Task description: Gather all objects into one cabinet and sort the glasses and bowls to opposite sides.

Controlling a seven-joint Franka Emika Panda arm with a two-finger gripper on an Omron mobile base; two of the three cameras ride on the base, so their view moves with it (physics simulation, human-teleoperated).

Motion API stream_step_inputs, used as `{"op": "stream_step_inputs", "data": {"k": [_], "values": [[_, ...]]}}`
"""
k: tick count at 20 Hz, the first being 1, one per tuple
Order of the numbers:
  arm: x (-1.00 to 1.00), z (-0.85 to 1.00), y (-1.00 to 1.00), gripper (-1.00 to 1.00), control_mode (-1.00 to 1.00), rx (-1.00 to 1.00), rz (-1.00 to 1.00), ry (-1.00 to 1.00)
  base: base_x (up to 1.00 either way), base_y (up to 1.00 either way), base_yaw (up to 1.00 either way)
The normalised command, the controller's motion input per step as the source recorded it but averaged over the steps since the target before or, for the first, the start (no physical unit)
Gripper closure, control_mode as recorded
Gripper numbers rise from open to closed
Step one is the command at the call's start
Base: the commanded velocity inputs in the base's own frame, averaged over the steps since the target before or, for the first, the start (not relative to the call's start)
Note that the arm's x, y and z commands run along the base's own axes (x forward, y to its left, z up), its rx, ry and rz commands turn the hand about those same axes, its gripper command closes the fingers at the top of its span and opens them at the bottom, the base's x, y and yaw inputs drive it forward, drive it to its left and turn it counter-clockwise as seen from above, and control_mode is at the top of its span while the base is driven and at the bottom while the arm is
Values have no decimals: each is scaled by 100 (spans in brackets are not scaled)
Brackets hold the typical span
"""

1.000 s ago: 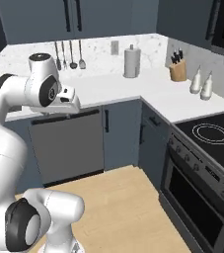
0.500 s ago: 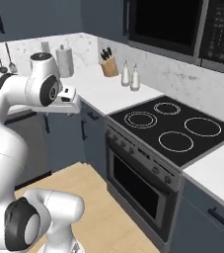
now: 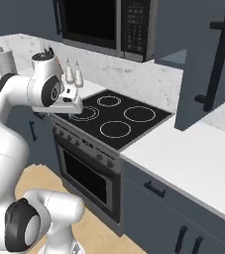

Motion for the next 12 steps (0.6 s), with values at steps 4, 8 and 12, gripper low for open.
{"op": "stream_step_inputs", "data": {"k": [4, 8, 12], "values": [[0, 0, 0, -100, 100, 0, 0, 0, 0, -70, -33], [0, 0, 0, -100, 100, 0, 0, 0, 5, -60, -29], [0, 0, 0, -100, 100, 0, 0, 0, 79, 19, -28]]}}
